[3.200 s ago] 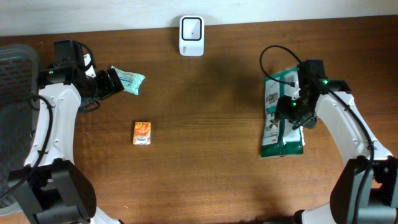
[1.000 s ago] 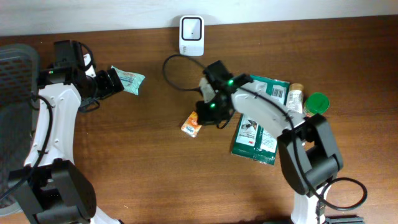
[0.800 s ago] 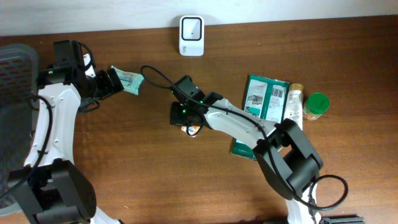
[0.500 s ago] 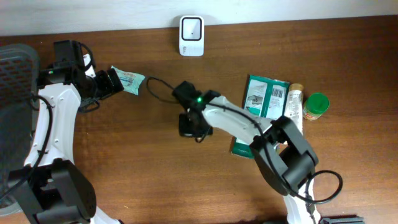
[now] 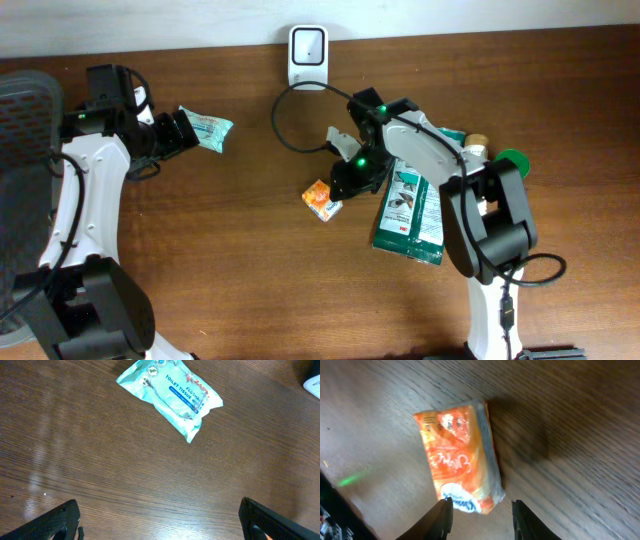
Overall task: Scan the item barcode
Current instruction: 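Grasp the orange snack packet with the right gripper, then raise the orange packet to the scanner with the right gripper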
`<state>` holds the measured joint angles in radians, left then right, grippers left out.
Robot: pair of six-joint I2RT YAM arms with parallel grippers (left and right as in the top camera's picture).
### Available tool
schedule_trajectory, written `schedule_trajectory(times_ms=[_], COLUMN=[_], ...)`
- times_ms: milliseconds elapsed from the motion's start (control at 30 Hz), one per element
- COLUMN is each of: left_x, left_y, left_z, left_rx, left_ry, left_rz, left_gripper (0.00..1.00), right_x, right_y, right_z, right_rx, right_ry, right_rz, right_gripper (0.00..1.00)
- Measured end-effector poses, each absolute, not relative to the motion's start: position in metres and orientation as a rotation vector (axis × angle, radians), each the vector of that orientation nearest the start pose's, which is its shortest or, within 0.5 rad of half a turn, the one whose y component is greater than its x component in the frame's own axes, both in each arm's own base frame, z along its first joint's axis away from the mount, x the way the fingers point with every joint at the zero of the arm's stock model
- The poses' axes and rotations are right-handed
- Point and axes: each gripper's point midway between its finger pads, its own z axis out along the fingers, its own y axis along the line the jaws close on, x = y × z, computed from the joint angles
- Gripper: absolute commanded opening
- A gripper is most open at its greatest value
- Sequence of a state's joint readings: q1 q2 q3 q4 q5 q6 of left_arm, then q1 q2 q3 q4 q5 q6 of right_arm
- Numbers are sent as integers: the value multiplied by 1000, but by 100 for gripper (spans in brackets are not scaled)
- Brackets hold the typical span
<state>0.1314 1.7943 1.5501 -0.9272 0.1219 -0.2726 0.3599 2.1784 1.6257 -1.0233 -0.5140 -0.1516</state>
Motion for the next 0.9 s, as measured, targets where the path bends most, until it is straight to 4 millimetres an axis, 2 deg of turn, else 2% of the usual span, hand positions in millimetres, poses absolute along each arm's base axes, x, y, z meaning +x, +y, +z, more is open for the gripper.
schedule_trajectory(times_ms=[100,133,167,200,333,400,467,500,533,567,600,633,700,833,900], left_x=[425,425,425,425,425,425,425,425,425,425,425,425,425,425,425], left_y=[35,35,35,35,35,35,35,35,35,35,35,35,35,35,35], left_z=[145,145,145,145,145,145,145,145,145,145,145,145,145,145,145], left_rx=[-517,-517,-517,-517,-517,-517,-517,-517,-517,-517,-517,-517,-517,-517,-517], left_ry=[2696,2696,2696,2696,2696,2696,2696,2696,2696,2696,2696,2696,2696,2696,2696], left_rz=[-207,-207,-206,-206,-206,-207,-207,-206,-206,-206,-206,-206,-207,-207,-206], left_gripper=[99,99,99,99,99,99,99,99,99,99,99,99,99,99,99], right_x=[351,350,349,349,347,343,340,341,341,340,340,341,339,338,344], right_y=[232,234,237,238,242,250,271,279,281,280,274,266,253,210,195], right_z=[11,11,11,9,8,19,58,101,129,173,206,224,237,286,290], right_rx=[-784,-783,-775,-771,-675,-618,-580,-589,-605,-621,-625,-601,-500,-401,-344], right_ry=[3003,2999,2997,2997,3033,3017,2863,2697,2592,2428,2304,2233,2241,2160,2150], right_rz=[909,927,966,971,1039,1186,1531,1726,1810,1932,2014,2075,2133,2086,2070], right_gripper=[36,29,13,4,4,4,4,4,4,4,4,4,4,4,4])
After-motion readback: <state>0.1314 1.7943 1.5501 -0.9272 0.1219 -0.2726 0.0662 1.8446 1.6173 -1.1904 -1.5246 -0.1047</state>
